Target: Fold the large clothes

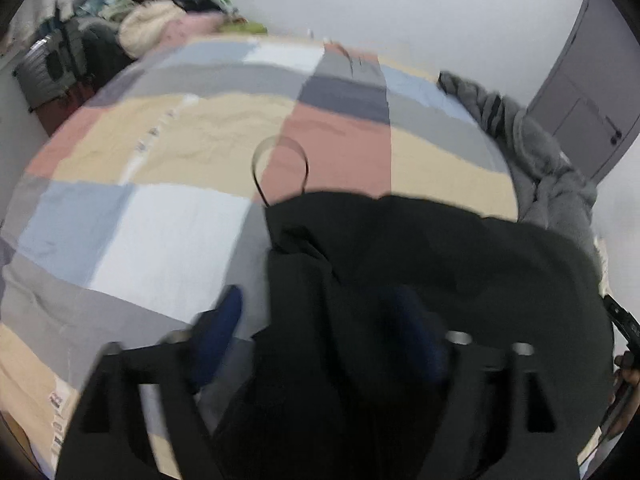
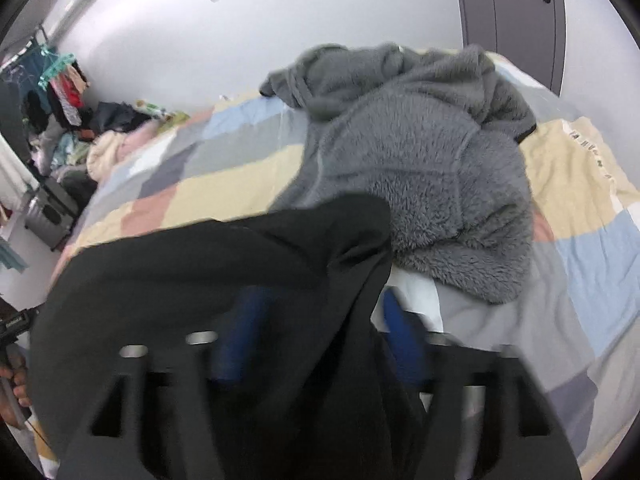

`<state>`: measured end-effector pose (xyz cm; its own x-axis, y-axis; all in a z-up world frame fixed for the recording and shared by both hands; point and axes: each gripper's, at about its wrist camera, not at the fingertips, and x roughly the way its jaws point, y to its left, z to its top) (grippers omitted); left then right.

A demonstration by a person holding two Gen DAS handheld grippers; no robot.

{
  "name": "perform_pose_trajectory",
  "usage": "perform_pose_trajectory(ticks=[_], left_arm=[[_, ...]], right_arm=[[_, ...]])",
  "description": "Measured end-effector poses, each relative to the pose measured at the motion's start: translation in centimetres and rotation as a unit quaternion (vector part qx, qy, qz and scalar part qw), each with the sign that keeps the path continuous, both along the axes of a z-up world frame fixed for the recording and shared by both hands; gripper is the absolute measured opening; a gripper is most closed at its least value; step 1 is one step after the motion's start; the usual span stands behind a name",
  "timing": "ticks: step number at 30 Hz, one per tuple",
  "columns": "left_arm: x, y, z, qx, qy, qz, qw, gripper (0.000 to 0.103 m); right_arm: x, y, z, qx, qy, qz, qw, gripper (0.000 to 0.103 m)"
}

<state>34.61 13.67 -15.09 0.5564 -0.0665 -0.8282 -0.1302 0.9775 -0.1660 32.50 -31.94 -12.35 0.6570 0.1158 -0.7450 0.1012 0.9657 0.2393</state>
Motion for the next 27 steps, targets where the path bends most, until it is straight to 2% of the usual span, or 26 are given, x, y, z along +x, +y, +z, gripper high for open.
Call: perform_pose_trajectory(ticks=[2, 3, 6, 8, 12, 14, 18, 22, 24, 25, 27], left_arm=[[-0.9, 0.1, 1.3, -0.012, -0.002, -0.001, 0.9999, 0.081], [-1.3, 0.2, 2.0, -0.018, -0.001, -0.001, 0.9998, 0.081], [-3.0, 0.1, 5.3, -0.02, -0.024, 0.002, 0.9995, 0.082], [-4.1, -0.1, 7.7, -0.027, -0.04, -0.002, 0.9988, 0.088], [-6.3, -1.4, 12.4, -0.009, -0.074, -0.018, 0.997, 0.092], [-7.7, -2.1, 14.7, -0.004, -0.096, -0.026, 0.995, 0.103], [-10.5, -3.0, 18.3, -0.01, -0.127, -0.045, 0.9908, 0.103], [-13.9, -4.0, 22.1, 0.007, -0.163, -0.059, 0.9849, 0.103], [-16.2, -4.7, 24.1, 0.019, -0.186, -0.064, 0.9803, 0.103], [-17.1, -5.0, 24.9, 0.027, -0.195, -0.067, 0.978, 0.103], [-19.7, -6.0, 26.7, 0.046, -0.224, -0.077, 0.9705, 0.103]], right_arm=[[-1.1, -0.2, 1.8, 0.011, -0.013, -0.007, 1.0, 0.079], [-1.6, -0.2, 3.1, 0.013, -0.022, -0.008, 1.0, 0.079], [-3.4, 0.7, 7.3, -0.01, -0.058, -0.005, 0.998, 0.083], [-4.6, 1.5, 10.6, -0.019, -0.086, 0.002, 0.996, 0.089], [-7.2, 3.3, 17.2, -0.036, -0.137, 0.017, 0.99, 0.089], [-8.7, 4.1, 20.0, -0.039, -0.16, 0.023, 0.986, 0.089], [-11.6, 5.6, 24.2, -0.04, -0.196, 0.038, 0.979, 0.091], [-15.5, 7.4, 28.2, -0.053, -0.238, 0.047, 0.969, 0.091], [-17.9, 8.3, 29.8, -0.054, -0.266, 0.05, 0.961, 0.096], [-19.4, 8.8, 30.6, -0.056, -0.285, 0.045, 0.956, 0.103], [-21.8, 9.6, 31.7, -0.061, -0.316, 0.041, 0.946, 0.103]])
